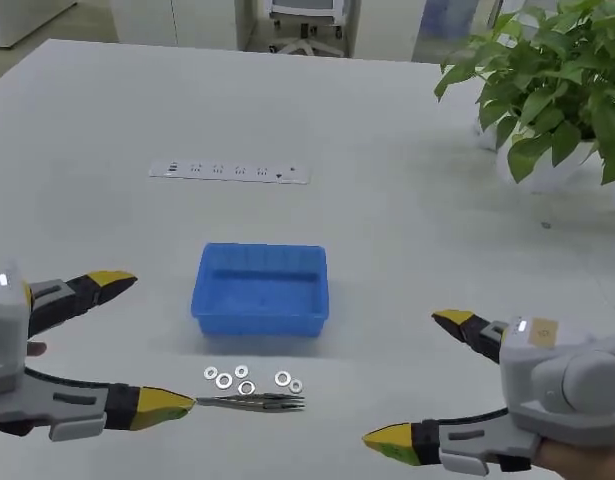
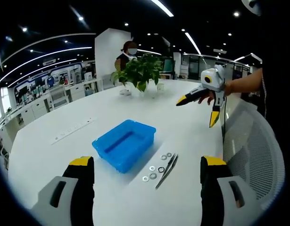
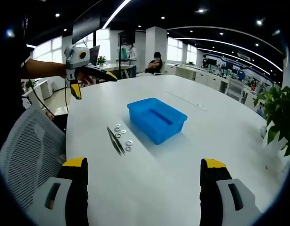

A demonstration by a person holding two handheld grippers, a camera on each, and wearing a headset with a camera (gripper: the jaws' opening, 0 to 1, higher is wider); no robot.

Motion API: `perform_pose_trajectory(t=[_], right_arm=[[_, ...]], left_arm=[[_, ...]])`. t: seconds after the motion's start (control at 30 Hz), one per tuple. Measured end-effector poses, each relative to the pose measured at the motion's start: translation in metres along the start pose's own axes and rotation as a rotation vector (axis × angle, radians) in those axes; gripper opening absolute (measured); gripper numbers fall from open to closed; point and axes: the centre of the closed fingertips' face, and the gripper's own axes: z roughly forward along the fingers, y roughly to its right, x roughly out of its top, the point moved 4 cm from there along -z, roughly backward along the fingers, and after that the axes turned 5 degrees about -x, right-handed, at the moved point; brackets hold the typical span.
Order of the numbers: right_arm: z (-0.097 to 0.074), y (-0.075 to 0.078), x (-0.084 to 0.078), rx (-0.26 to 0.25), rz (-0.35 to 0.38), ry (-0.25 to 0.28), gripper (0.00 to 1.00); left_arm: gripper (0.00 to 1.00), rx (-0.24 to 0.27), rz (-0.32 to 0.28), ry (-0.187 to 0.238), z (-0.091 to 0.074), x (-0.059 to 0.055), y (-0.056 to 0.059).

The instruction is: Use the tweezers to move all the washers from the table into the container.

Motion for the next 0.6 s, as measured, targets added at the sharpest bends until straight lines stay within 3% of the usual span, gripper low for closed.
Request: perform_pose_trajectory(t=[0.6], right_arm=[[0.0003,0.0001,-0.0013,0.005,0.0,-0.012,1.0]], left_arm=[[0.99,-0.009,0.014,-0.027,0.0012,-0.005,0.0017]])
